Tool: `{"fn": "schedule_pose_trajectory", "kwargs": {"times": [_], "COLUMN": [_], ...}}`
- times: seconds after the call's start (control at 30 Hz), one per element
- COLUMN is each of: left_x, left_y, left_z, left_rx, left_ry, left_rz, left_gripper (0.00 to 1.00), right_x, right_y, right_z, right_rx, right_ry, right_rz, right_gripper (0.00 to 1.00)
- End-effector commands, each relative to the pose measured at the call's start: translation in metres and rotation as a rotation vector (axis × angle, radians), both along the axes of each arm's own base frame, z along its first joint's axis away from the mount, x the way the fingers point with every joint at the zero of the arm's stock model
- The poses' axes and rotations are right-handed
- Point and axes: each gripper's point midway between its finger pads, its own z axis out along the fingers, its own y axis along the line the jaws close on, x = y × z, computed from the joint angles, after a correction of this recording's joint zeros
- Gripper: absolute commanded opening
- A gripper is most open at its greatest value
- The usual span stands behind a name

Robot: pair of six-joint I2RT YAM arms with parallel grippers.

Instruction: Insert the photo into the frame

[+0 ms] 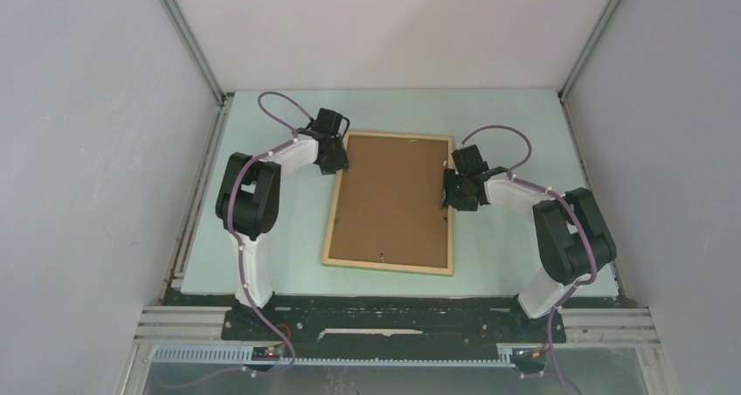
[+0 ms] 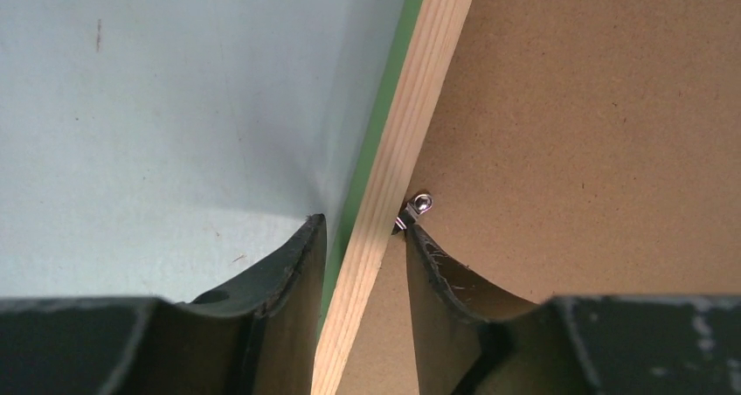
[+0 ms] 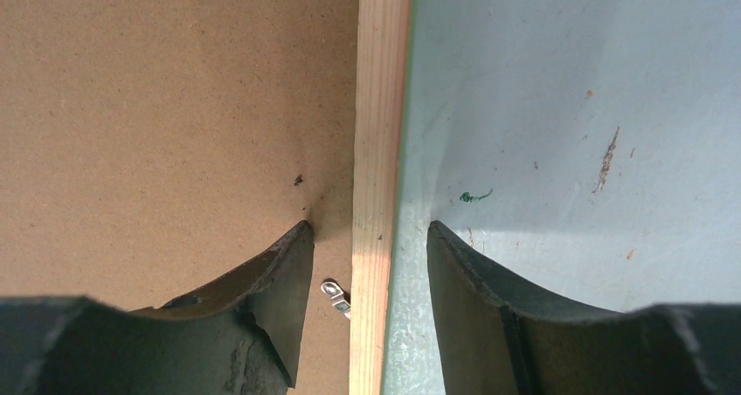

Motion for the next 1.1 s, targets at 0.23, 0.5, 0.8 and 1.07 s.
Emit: {"fn": "schedule_pose_trajectory", "kwargs": {"times": [0.23, 0.5, 0.8, 1.07], "left_x": [0.007, 0.001, -0.007, -0.013], "left_y": [0.026, 0.023, 0.023, 0.054], "left_z": [-0.008, -0.009, -0.012, -0.004], "left_rx": [-0.005, -0.196, -0.228, 0.081], "left_ry": [0.005, 0.028, 0.013, -0.033], "left_rz": [0.076, 0.132, 0.212, 0.182], "left_gripper": [0.13, 0.0, 0.02, 0.05], "right_x": [-0.008, -0.008, -0.008, -0.008], "right_y": [-0.014, -0.014, -0.014, -0.015], "right_z": [-0.016, -0.016, -0.016, -0.016], "right_rx": [-0.093, -0.095, -0.095, -0.099], "right_ry": [0.046, 0.046, 0.046, 0.045], "right_rz": [-0.003, -0.002, -0.002, -0.003], "right_gripper": [0.58, 0.58, 0.58, 0.58]}}
